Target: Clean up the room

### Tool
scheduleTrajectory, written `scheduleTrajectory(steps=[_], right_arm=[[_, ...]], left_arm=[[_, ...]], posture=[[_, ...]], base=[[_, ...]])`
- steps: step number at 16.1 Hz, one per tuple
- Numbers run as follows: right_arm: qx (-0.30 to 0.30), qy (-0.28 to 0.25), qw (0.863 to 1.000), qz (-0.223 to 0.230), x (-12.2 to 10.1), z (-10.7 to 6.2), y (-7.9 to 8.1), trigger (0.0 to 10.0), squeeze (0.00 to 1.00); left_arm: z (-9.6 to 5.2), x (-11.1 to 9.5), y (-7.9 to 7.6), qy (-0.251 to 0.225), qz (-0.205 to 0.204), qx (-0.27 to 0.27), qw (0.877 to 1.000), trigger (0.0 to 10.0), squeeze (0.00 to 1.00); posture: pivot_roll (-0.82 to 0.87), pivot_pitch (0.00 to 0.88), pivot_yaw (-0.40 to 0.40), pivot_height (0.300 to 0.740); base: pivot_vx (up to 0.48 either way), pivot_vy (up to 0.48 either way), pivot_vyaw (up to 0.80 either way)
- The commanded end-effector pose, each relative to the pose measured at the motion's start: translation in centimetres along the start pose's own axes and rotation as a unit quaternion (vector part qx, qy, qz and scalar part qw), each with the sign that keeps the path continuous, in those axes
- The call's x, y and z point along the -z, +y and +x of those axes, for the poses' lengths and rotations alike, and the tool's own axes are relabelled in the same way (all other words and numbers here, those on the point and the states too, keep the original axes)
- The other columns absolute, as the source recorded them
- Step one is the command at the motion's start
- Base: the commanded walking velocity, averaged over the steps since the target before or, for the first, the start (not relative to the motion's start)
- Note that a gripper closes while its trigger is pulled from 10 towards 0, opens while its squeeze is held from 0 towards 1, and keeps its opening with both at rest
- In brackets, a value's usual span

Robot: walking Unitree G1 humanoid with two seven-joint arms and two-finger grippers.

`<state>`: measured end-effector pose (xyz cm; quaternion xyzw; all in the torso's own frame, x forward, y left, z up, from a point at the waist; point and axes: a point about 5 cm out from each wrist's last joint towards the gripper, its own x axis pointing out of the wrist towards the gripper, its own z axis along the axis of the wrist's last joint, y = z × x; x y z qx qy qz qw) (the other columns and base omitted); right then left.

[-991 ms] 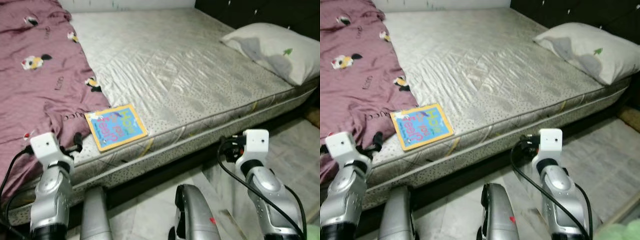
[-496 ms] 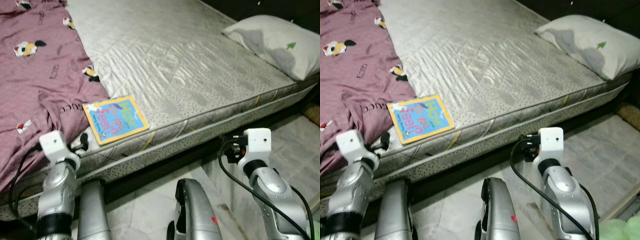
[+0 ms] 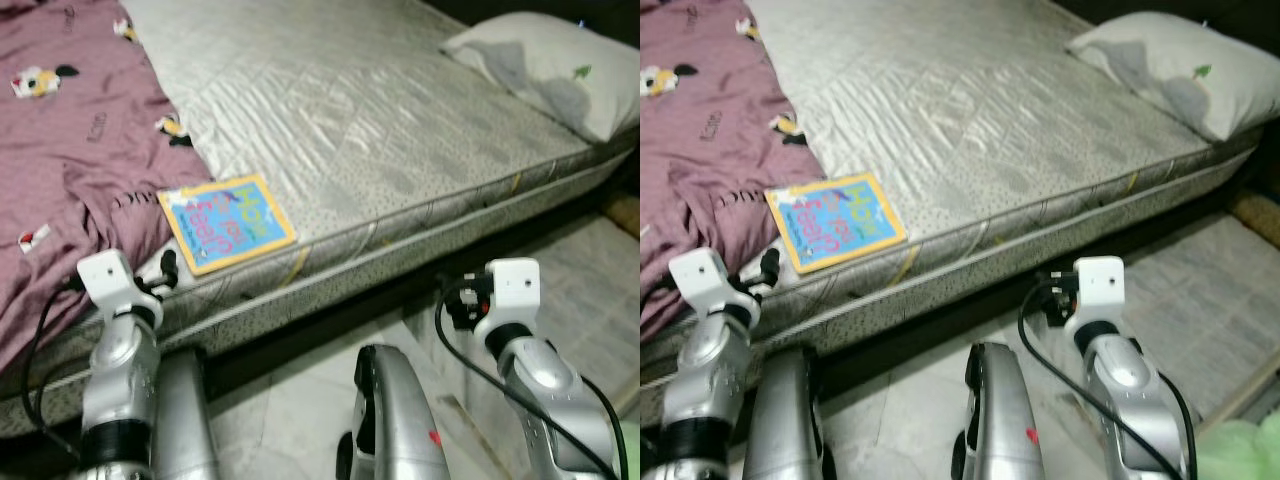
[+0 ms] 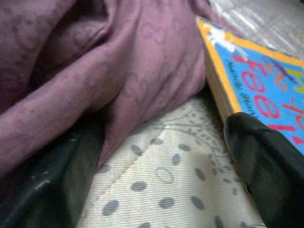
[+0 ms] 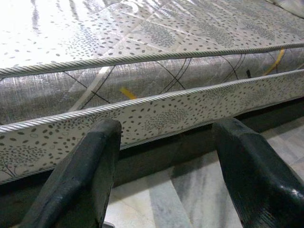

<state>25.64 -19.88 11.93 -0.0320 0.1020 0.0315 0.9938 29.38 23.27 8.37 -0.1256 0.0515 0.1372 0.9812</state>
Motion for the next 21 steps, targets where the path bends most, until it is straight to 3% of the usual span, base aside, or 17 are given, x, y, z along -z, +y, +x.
scheduleTrajectory(steps=[1,4,6,13,14,16,17,21], right_arm=[[0.013,0.006,1.000,-0.009,0.3,-0.2,-0.7,10.0,0.00],[0.013,0.004,1.000,-0.006,0.3,0.2,-0.7,10.0,0.00],[0.011,0.002,1.000,-0.005,0.3,0.4,-0.6,10.0,0.00],[0.017,-0.014,1.000,-0.009,-0.2,1.0,-0.5,10.0,0.00],[0.019,-0.016,1.000,-0.010,-0.3,0.9,-0.5,10.0,0.00],[0.019,-0.017,1.000,-0.011,-0.4,0.8,-0.5,10.0,0.00],[0.019,-0.019,1.000,-0.014,-0.6,0.7,-0.6,10.0,0.00],[0.020,-0.022,0.999,-0.019,-0.8,0.7,-0.7,10.0,0.00]], left_arm=[[-1.2,-0.2,-0.9,-0.020,0.005,0.012,1.000,10.0,0.00],[-2.9,-0.3,-1.5,-0.028,0.017,0.067,0.997,10.0,0.00],[-3.0,0.2,-1.2,-0.009,0.024,0.077,0.997,10.0,0.00],[0.3,0.1,-0.4,0.021,-0.019,0.042,0.999,10.0,0.00],[1.4,0.0,-0.5,0.026,-0.031,0.040,0.998,10.0,0.00],[2.2,0.1,-1.0,0.040,-0.029,0.047,0.998,10.0,0.00],[2.9,0.8,-1.5,0.072,-0.030,0.054,0.995,10.0,0.00],[3.4,1.8,-2.3,0.119,-0.072,0.077,0.987,10.0,0.00]], posture=[[-0.18,0.104,-0.107,0.456],[-0.17,0.094,-0.106,0.456],[-0.15,0.085,-0.109,0.456],[-0.18,0.068,-0.102,0.456],[-0.19,0.066,-0.102,0.456],[-0.20,0.065,-0.106,0.456],[-0.21,0.063,-0.107,0.456],[-0.23,0.063,-0.112,0.456]], base=[[0.000,0.000,0.00],[0.000,0.000,0.00],[0.000,0.000,0.00],[0.000,0.000,0.00],[0.000,0.000,0.00],[0.000,0.000,0.00],[0.000,0.000,0.00],[0.000,0.000,0.00]])
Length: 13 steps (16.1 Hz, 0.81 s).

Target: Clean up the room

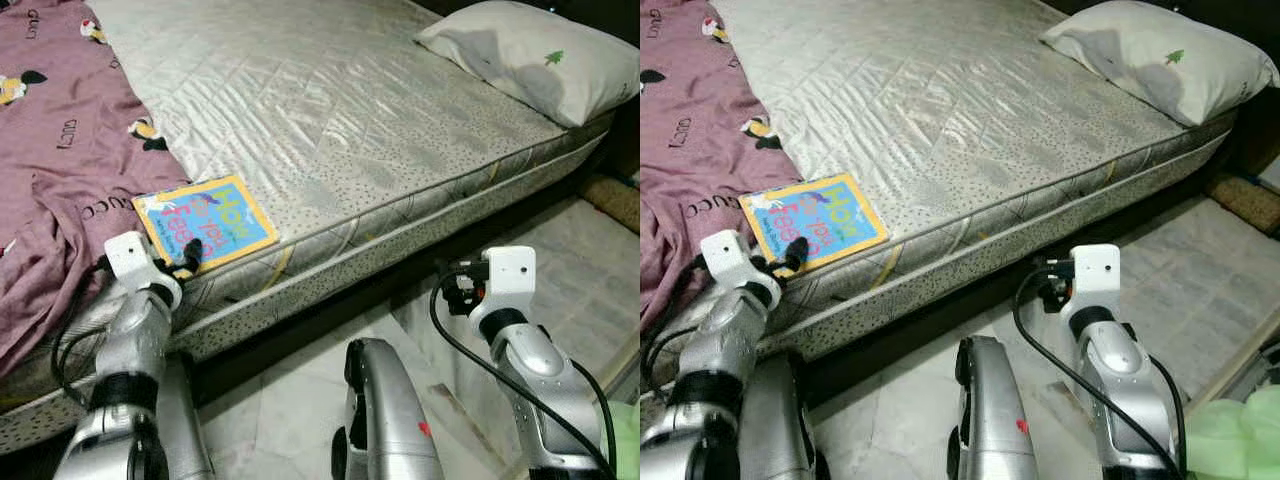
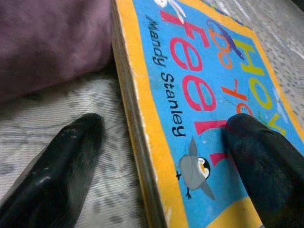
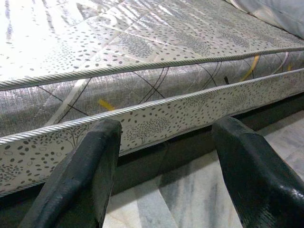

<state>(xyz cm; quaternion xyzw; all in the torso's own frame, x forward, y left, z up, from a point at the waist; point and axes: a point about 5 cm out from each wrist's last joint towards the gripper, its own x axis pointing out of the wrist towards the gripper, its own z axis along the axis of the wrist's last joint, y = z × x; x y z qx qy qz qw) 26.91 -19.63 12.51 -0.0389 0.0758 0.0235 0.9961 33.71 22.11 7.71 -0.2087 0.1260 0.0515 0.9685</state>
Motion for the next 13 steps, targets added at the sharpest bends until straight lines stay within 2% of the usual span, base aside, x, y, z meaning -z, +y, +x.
scheduleTrajectory(steps=[1,2,3,4,5,6,7,9,10,12,13], right_arm=[[0.009,0.003,1.000,-0.016,-0.1,-0.4,-0.9,10.0,0.00],[0.009,0.002,1.000,-0.016,-0.1,-0.4,-0.9,10.0,0.00],[0.009,0.002,1.000,-0.017,-0.2,-0.3,-0.9,10.0,0.00],[0.009,-0.001,1.000,-0.018,-0.4,-0.3,-0.8,10.0,0.00],[0.008,-0.004,1.000,-0.017,-0.5,-0.2,-0.8,10.0,0.00],[-0.034,-0.014,0.999,0.015,-0.8,-0.3,0.1,10.0,0.00],[-0.053,-0.017,0.998,0.026,-1.0,-0.3,0.5,10.0,0.00],[-0.160,-0.020,0.984,0.070,-1.6,-0.5,3.0,10.0,0.00],[-0.192,-0.015,0.978,0.081,-1.7,-0.5,3.7,10.0,0.00],[-0.212,-0.013,0.974,0.083,-1.7,-0.4,4.2,10.0,0.00],[-0.249,-0.003,0.964,0.094,-1.5,-0.8,4.9,10.0,0.00]], left_arm=[[0.2,2.3,-0.9,0.058,-0.027,0.026,0.998,10.0,0.00],[0.2,2.5,-1.2,0.067,-0.027,0.036,0.997,10.0,0.00],[0.4,2.8,-1.5,0.077,-0.029,0.043,0.996,4.5,0.00],[0.5,2.9,-1.8,0.081,-0.027,0.056,0.995,0.0,0.00],[0.6,2.8,-1.9,0.079,-0.032,0.059,0.995,0.0,0.00],[0.7,2.8,-1.9,0.082,-0.039,0.064,0.994,0.0,0.00],[0.7,2.7,-1.9,0.083,-0.041,0.066,0.994,0.0,0.00],[0.7,2.7,-1.7,0.085,-0.045,0.070,0.993,0.0,0.00],[0.7,2.6,-1.4,0.085,-0.045,0.070,0.993,0.0,0.00],[0.7,2.3,-1.1,0.080,-0.055,0.068,0.993,0.0,0.00],[0.7,2.2,-0.9,0.081,-0.053,0.069,0.993,0.0,0.00]], posture=[[-0.23,0.061,-0.117,0.456],[-0.24,0.059,-0.117,0.456],[-0.24,0.055,-0.118,0.456],[-0.24,0.053,-0.117,0.456],[-0.24,0.050,-0.115,0.456],[-0.24,0.044,-0.112,0.456],[-0.24,0.043,-0.111,0.456],[-0.22,0.036,-0.106,0.456],[-0.22,0.033,-0.104,0.456],[-0.21,0.028,-0.099,0.456],[-0.20,0.025,-0.093,0.456]], base=[[0.000,0.000,0.00],[0.000,0.000,0.00],[0.000,0.000,0.00],[0.000,0.000,0.00],[0.000,0.000,0.00],[0.000,0.000,0.00],[0.000,0.000,0.00],[0.000,0.000,0.00],[0.000,0.000,0.00],[0.000,0.000,0.00],[0.000,0.000,0.00]])
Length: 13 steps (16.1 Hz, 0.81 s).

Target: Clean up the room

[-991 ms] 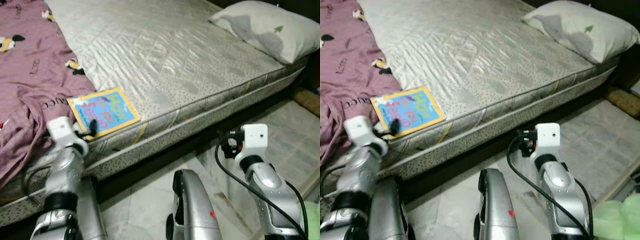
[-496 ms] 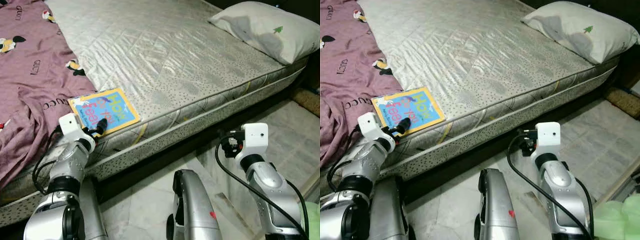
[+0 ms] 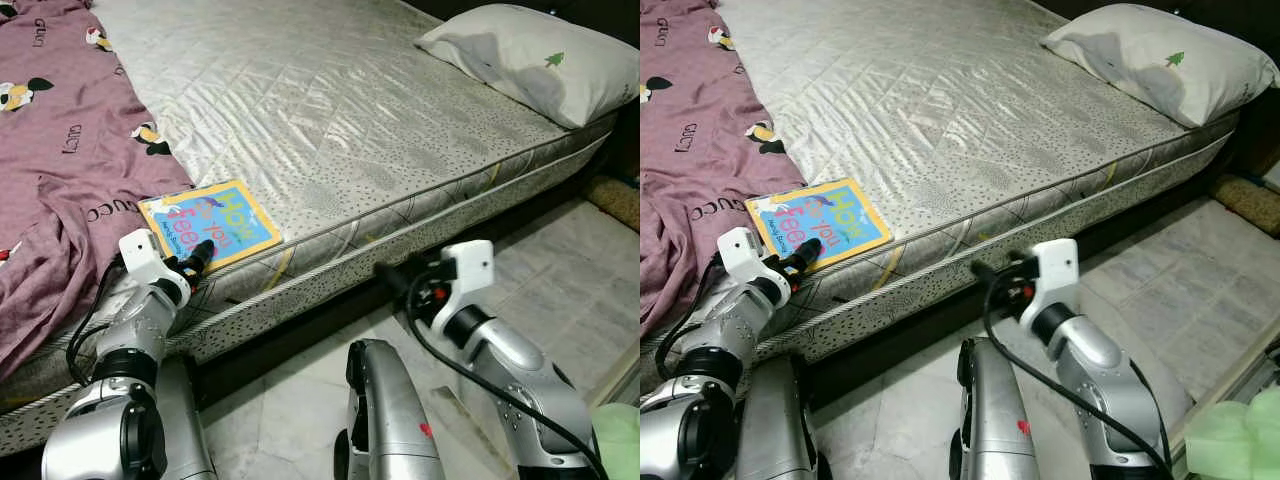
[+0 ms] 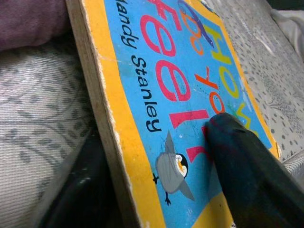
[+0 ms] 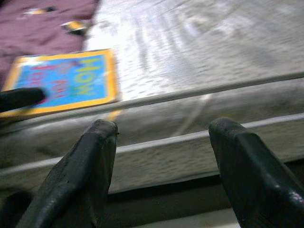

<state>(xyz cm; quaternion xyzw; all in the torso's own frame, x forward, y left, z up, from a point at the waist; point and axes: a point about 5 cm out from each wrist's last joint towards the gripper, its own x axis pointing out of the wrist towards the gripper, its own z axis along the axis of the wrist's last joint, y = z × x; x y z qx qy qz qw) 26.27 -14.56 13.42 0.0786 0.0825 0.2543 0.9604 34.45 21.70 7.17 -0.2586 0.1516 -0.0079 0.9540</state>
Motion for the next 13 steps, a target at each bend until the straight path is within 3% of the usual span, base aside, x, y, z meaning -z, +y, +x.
scheduleTrajectory(steps=[1,5,10,13], right_arm=[[-0.017,0.008,1.000,-0.006,-0.1,-0.3,0.2,10.0,0.00],[-0.051,0.025,0.998,0.001,0.3,-0.4,0.5,10.0,0.00],[-0.031,0.013,0.999,-0.017,0.1,0.8,0.2,10.0,0.00],[-0.008,-0.001,1.000,-0.031,0.1,1.9,-0.1,10.0,0.00]], left_arm=[[0.1,1.6,-0.4,0.040,-0.012,0.011,0.999,0.0,0.00],[0.2,1.2,-0.5,0.039,-0.016,0.019,0.999,0.0,0.00],[0.3,0.2,-0.7,0.010,-0.039,0.039,0.998,0.0,0.00],[0.1,-0.1,-0.9,-0.005,-0.029,0.051,0.998,0.0,0.00]], posture=[[-0.20,0.025,-0.090,0.456],[-0.20,0.009,-0.071,0.456],[-0.17,0.000,-0.064,0.456],[-0.13,0.000,-0.070,0.456]], base=[[0.000,0.000,0.00],[0.000,0.000,0.00],[0.000,0.000,0.00],[0.000,0.000,0.00]])
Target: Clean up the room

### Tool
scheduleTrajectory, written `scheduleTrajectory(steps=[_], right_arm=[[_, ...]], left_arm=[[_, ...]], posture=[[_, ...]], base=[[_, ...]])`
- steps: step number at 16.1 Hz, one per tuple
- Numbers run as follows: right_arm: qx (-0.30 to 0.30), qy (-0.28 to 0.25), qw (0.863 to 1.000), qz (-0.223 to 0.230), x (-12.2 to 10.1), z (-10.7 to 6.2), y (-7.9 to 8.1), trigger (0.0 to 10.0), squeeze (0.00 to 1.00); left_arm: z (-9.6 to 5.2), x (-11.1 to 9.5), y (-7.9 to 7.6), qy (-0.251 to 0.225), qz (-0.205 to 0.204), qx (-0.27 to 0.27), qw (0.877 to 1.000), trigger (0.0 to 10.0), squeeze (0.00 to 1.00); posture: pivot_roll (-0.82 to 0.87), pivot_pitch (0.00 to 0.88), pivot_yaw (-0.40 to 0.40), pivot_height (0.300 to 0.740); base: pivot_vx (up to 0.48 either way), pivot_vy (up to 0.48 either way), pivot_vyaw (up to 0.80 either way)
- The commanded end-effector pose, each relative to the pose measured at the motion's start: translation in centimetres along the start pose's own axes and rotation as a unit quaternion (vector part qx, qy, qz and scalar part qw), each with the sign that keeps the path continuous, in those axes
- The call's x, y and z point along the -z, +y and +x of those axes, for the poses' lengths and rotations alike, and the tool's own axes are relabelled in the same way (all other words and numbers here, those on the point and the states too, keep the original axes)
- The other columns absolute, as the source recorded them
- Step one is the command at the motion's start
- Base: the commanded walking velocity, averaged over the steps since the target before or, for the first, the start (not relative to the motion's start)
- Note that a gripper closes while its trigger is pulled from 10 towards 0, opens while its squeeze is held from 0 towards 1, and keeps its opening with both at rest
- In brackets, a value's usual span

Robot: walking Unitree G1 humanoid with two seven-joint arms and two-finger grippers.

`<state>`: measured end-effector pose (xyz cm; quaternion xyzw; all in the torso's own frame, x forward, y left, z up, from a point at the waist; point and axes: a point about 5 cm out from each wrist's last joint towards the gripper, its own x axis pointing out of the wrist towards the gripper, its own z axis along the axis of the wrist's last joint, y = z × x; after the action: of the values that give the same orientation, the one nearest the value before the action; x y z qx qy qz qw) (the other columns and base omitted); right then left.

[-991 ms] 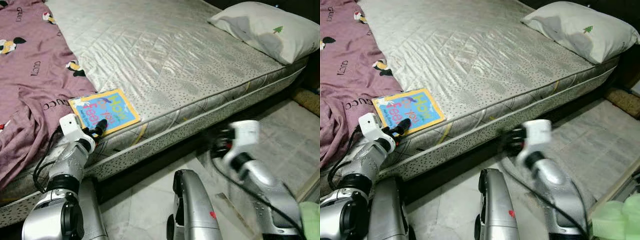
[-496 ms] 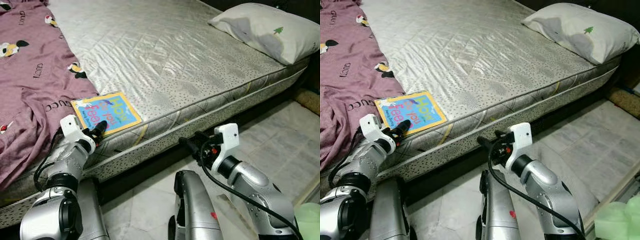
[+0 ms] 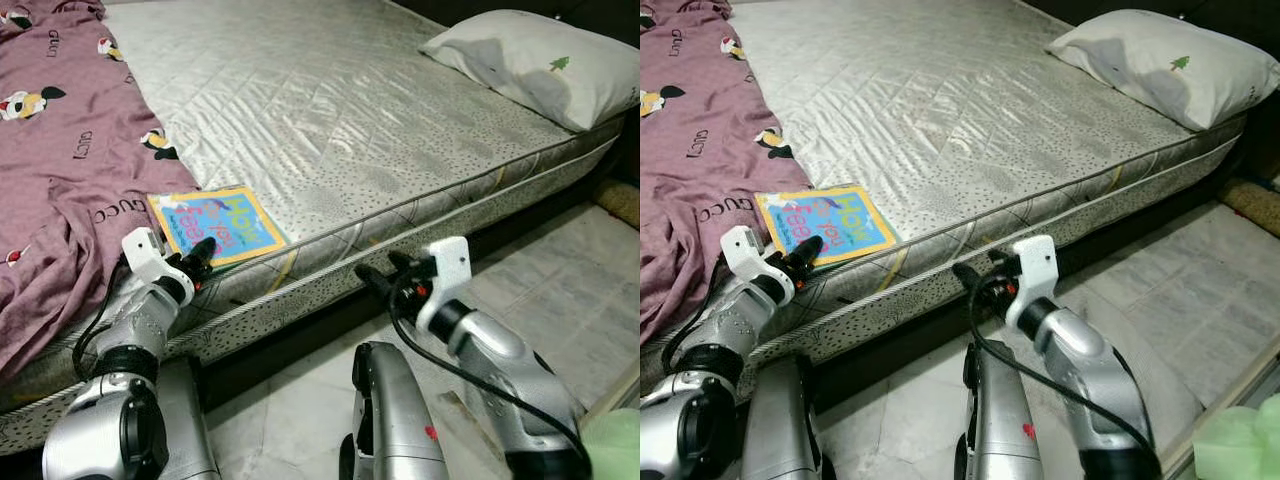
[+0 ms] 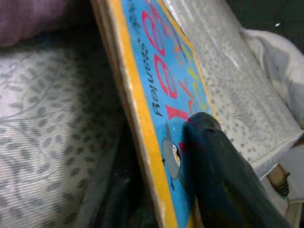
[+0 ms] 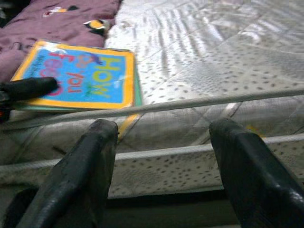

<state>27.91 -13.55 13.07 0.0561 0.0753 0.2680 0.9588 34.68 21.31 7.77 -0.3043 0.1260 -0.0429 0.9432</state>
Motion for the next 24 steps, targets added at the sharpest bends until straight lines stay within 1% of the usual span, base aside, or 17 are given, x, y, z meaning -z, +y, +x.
scheduleTrajectory(steps=[1,2,4,5,8,9,11,13,14,16,17,19,20,21,22,23,24], right_arm=[[0.007,-0.004,1.000,-0.009,-0.1,0.2,-0.1,10.0,0.00],[0.015,-0.014,1.000,-0.015,-0.3,0.9,-0.3,10.0,0.00],[0.034,-0.027,0.999,-0.020,-0.3,1.4,-0.4,10.0,0.00],[0.042,-0.033,0.998,-0.024,-0.2,1.5,-0.5,10.0,0.00],[0.058,-0.041,0.997,-0.024,0.1,1.8,-0.6,10.0,0.00],[0.069,-0.056,0.996,-0.026,0.2,2.3,-0.6,10.0,0.00],[0.079,-0.071,0.994,-0.019,0.1,2.9,-0.5,10.0,0.00],[0.084,-0.079,0.993,-0.015,0.1,3.2,-0.2,10.0,0.00],[0.085,-0.082,0.993,-0.016,0.2,3.3,-0.1,10.0,0.00],[0.095,-0.096,0.991,-0.013,0.1,3.3,-0.3,10.0,0.00],[0.094,-0.107,0.990,-0.014,-0.1,3.4,-0.4,10.0,0.00],[0.096,-0.120,0.988,-0.022,-0.9,3.9,-0.4,10.0,0.00],[0.096,-0.124,0.987,-0.021,-1.0,4.0,-0.4,10.0,0.00],[0.096,-0.126,0.987,-0.020,-1.1,4.1,-0.4,10.0,0.00],[0.094,-0.127,0.987,-0.021,-1.2,4.2,-0.4,10.0,0.00],[0.093,-0.129,0.987,-0.021,-1.2,4.2,-0.4,10.0,0.00],[0.095,-0.129,0.987,-0.023,-1.3,4.2,-0.5,10.0,0.00]], left_arm=[[0.0,0.0,-0.2,0.001,0.012,0.004,1.000,0.0,0.00],[-0.1,-0.6,-0.4,-0.024,0.016,0.010,1.000,0.0,0.00],[-0.7,-1.3,-0.9,-0.058,0.025,0.025,0.998,0.0,0.00],[-1.5,-1.6,-1.0,-0.080,0.053,0.033,0.995,0.0,0.00],[-3.1,-2.3,-1.1,-0.117,0.082,0.037,0.989,0.0,0.00],[-5.0,-3.1,-1.7,-0.147,0.133,0.054,0.979,0.0,0.00],[-6.4,-2.8,-2.9,-0.148,0.176,0.083,0.970,0.0,0.00],[-7.5,-2.6,-3.8,-0.163,0.213,0.087,0.959,0.0,0.00],[-8.1,-2.4,-4.2,-0.173,0.240,0.084,0.951,0.0,0.00],[-9.6,-2.1,-4.4,-0.187,0.267,0.055,0.944,0.0,0.00],[-9.9,-1.8,-4.5,-0.187,0.289,0.047,0.938,0.0,0.00],[-9.7,-1.0,-4.5,-0.172,0.294,0.039,0.939,0.0,0.00],[-9.6,-1.0,-4.6,-0.172,0.296,0.039,0.939,0.7,0.00],[-9.2,-1.1,-4.7,-0.171,0.300,0.035,0.938,5.8,0.00],[-9.1,-1.1,-4.7,-0.171,0.301,0.033,0.938,9.7,0.00],[-9.0,-1.1,-4.7,-0.170,0.303,0.032,0.937,10.0,0.00],[-8.9,-1.0,-4.7,-0.168,0.307,0.026,0.936,10.0,0.00]], posture=[[-0.12,0.000,-0.071,0.456],[-0.10,0.000,-0.069,0.456],[-0.09,0.000,-0.063,0.456],[-0.08,0.000,-0.059,0.456],[-0.06,0.000,-0.050,0.456],[-0.03,0.000,-0.047,0.456],[0.00,0.000,-0.060,0.456],[0.01,0.000,-0.064,0.456],[0.01,0.000,-0.059,0.456],[0.00,0.000,-0.047,0.456],[0.00,0.000,-0.046,0.456],[0.00,0.000,-0.035,0.489],[0.00,0.000,-0.035,0.499],[-0.01,0.000,-0.036,0.518],[-0.01,0.000,-0.034,0.528],[-0.01,0.000,-0.034,0.537],[-0.01,0.000,-0.033,0.552]], base=[[0.000,0.000,0.00],[0.000,0.000,0.00],[0.000,0.000,0.00],[0.000,0.000,0.00],[0.000,0.000,0.00],[0.000,0.000,0.00],[0.000,0.000,0.00],[0.000,0.000,0.00],[0.000,0.000,0.00],[0.000,0.000,0.00],[0.000,0.000,0.00],[0.000,0.000,0.00],[0.000,0.000,0.00],[0.000,0.000,0.00],[0.000,0.000,0.00],[0.000,0.000,0.00],[0.000,0.000,0.00]])
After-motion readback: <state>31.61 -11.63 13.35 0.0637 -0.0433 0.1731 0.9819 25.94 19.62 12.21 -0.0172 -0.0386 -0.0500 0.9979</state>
